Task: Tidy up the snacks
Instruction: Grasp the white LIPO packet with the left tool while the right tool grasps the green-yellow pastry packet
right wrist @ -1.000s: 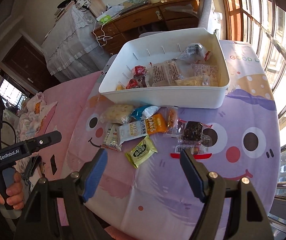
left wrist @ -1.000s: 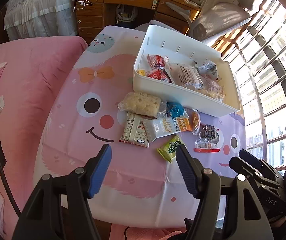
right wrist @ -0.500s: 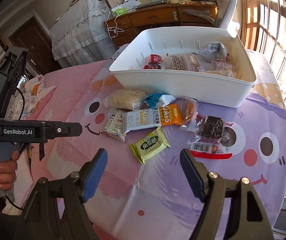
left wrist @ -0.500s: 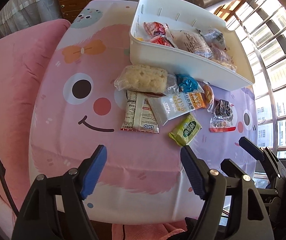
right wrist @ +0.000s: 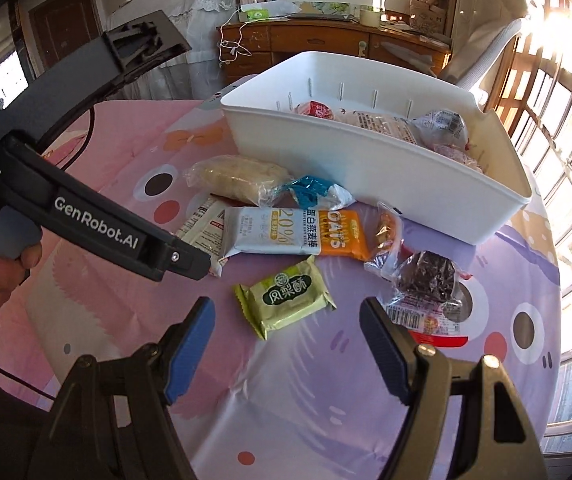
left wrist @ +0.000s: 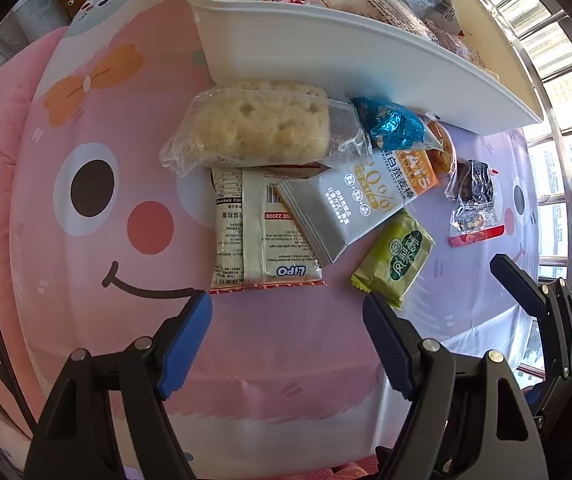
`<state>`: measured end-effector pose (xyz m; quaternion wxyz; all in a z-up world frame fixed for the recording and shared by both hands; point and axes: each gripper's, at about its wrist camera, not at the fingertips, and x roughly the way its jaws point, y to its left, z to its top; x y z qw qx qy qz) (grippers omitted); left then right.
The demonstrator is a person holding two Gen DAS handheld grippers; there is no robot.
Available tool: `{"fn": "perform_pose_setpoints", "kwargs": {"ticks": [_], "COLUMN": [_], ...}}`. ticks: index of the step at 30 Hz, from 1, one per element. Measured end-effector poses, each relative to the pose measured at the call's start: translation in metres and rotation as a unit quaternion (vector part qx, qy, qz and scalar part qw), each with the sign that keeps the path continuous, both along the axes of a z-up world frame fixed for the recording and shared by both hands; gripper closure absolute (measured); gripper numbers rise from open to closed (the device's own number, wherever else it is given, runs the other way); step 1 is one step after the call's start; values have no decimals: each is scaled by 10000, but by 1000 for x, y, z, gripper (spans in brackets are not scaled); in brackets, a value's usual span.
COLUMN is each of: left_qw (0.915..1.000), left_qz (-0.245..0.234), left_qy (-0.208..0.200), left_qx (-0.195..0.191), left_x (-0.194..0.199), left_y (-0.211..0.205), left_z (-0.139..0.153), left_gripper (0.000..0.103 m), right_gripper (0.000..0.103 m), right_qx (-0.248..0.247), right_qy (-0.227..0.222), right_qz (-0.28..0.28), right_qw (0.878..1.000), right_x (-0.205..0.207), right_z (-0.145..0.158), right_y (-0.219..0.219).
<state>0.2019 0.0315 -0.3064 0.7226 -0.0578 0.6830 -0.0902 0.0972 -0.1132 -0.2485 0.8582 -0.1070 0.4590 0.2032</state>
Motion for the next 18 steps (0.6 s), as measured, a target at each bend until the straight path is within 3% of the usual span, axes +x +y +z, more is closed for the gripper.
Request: {"fn": "perform_pose_setpoints", "kwargs": {"ticks": [18], "left_qw": [9997], "left_qz": [-90], "left_qy": [-53], "left_qx": [226], "left_x": [38], "left_y": [-5], "left_z": [-28], "left_gripper": [26], "right_gripper": [27], "right_qx": [-158], "right_qy": [157], "right_qz": [248], "right_qw": [9994], "right_x": [28], "right_z": [-38], "right_y": [11]}}
